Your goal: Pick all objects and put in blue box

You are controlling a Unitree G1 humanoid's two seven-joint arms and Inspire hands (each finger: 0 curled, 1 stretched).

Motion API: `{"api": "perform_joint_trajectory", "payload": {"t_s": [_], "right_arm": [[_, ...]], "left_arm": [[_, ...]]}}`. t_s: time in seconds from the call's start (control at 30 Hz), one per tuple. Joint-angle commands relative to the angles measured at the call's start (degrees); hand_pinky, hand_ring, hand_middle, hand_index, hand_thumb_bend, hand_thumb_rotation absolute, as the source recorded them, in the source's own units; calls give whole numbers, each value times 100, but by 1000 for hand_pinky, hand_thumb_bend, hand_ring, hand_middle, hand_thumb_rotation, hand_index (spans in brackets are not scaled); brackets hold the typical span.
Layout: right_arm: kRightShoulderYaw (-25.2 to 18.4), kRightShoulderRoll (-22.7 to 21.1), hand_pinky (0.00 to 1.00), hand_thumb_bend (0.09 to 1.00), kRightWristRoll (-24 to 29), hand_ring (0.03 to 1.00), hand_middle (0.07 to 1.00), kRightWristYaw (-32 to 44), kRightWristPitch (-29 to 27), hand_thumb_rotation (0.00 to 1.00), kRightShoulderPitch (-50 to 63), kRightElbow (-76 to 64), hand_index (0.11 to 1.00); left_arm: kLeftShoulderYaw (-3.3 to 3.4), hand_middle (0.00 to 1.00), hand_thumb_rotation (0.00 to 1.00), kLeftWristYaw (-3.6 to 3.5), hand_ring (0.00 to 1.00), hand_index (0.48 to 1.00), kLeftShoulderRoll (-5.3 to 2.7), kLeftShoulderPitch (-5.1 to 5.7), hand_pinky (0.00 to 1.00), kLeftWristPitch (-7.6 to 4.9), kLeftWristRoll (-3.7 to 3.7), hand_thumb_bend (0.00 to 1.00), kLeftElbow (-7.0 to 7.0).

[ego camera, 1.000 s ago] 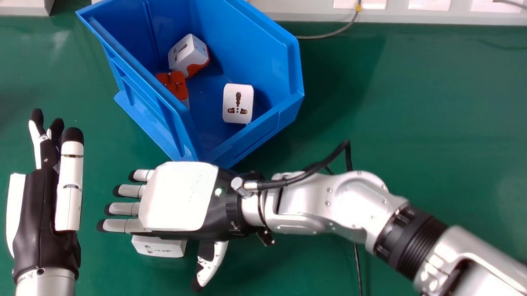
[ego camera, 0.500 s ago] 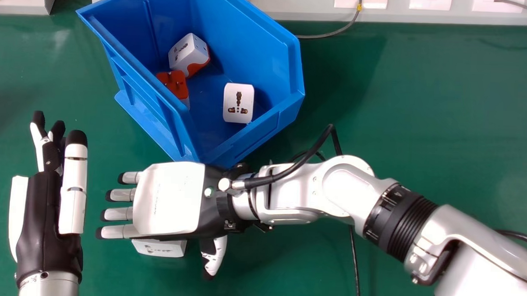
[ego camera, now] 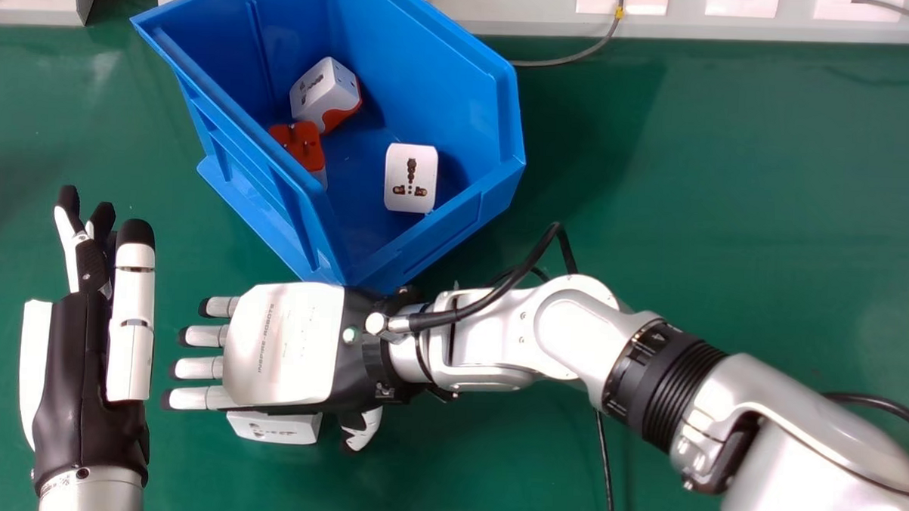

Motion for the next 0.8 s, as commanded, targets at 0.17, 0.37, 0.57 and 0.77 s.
{"api": "perform_joint_trajectory", "payload": {"t_s": [0.17,0.37,0.57,0.77], "right_arm": [[81,150,1000,411,14,1000,1000,-195,83,250,-345,184,1000],[128,222,1000,424,26,1000,1000,-146,149,241,-388,346,1000],[150,321,1000,445,33,1000,1000,-161,196,226,-428,537,1000],[259,375,1000,458,-23,1000,1000,-286,278,180,-431,676,1000]], "left_arm": [[-36,1000,1000,47,1000,1000,-75,-3,1000,0,37,342,-184],[-82,1000,1000,58,1000,1000,-117,16,1000,51,66,340,-261],[-144,1000,1000,52,1000,1000,-158,29,1000,112,52,339,-351],[-192,1000,1000,57,1000,1000,-176,24,1000,189,45,340,-415]]}}
